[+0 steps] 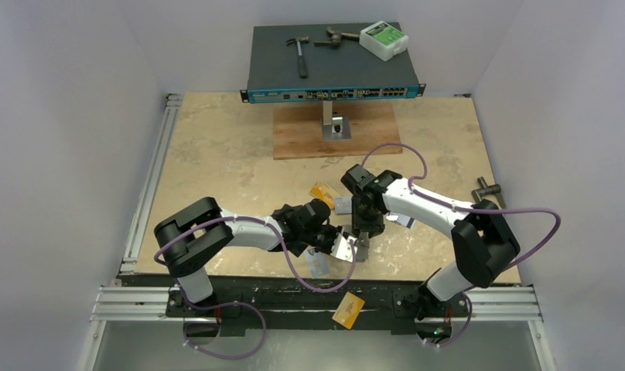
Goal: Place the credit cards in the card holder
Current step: Close the card holder at the center of the board.
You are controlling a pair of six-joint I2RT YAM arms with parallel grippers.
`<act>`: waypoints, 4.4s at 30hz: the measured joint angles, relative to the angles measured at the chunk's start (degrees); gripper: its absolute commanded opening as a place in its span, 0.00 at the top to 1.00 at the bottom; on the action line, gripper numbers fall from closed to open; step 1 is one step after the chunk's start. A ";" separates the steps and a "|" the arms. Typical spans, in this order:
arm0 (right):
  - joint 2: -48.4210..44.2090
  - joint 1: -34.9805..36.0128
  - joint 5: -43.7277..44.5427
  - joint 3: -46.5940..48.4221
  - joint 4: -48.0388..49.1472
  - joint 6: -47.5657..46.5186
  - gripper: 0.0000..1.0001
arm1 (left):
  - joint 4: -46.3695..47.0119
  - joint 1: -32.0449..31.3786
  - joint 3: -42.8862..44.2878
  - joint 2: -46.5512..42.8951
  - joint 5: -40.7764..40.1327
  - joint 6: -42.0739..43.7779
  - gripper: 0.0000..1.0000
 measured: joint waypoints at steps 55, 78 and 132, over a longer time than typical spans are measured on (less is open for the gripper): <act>1.75 4.11 7.58 0.92 -2.71 1.57 0.89 | 0.09 -0.02 -0.11 0.00 0.07 0.79 0.80; 4.76 7.85 10.45 3.63 -5.25 2.25 0.74 | 0.07 -0.04 -0.11 -0.02 0.09 0.79 0.80; 5.64 9.84 11.26 1.18 -1.09 3.74 1.00 | -0.11 -0.04 -0.13 -0.02 0.33 1.25 0.80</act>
